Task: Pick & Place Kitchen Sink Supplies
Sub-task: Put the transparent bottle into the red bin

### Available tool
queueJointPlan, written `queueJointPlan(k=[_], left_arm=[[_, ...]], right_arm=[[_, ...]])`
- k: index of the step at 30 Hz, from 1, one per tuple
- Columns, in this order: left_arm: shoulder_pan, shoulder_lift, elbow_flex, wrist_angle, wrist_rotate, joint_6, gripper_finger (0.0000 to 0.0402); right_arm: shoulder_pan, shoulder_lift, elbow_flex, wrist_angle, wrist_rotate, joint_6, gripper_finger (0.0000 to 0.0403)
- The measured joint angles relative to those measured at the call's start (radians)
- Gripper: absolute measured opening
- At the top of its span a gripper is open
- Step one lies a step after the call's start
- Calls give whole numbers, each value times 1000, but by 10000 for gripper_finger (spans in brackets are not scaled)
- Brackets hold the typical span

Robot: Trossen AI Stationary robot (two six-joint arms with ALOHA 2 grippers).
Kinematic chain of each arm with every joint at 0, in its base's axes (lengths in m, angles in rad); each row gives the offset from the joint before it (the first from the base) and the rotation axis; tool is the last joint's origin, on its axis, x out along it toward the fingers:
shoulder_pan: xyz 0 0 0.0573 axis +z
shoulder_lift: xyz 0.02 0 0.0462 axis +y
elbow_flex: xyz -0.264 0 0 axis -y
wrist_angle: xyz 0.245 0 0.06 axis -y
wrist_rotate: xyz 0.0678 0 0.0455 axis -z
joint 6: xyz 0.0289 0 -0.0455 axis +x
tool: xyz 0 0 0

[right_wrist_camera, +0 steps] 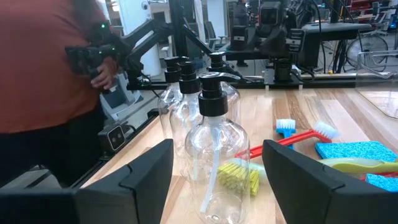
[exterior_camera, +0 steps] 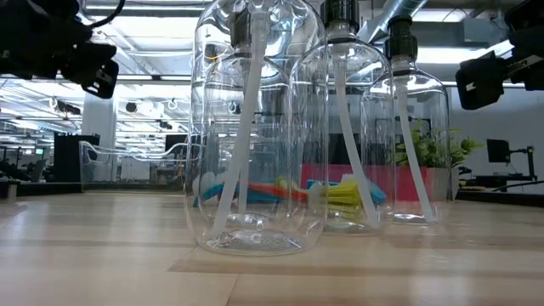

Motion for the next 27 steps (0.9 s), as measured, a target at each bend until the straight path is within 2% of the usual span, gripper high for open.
queueJointPlan(k=[9,14,20,23,27], left_arm=[[1,0,0,147,-13,0,140],[0,0,0,167,-12,-5,140],[0,0,0,169,-12,-100,140],[0,0,0,214,-34,-151,140],[0,0,0,298,-138,-279,140]], right_arm=[[0,0,0,0,0,0,240],[0,0,0,0,0,0,240],[0,0,0,0,13,0,240],[-5,0,0,0,117,0,240],[-24,0,0,44,350,0,240]])
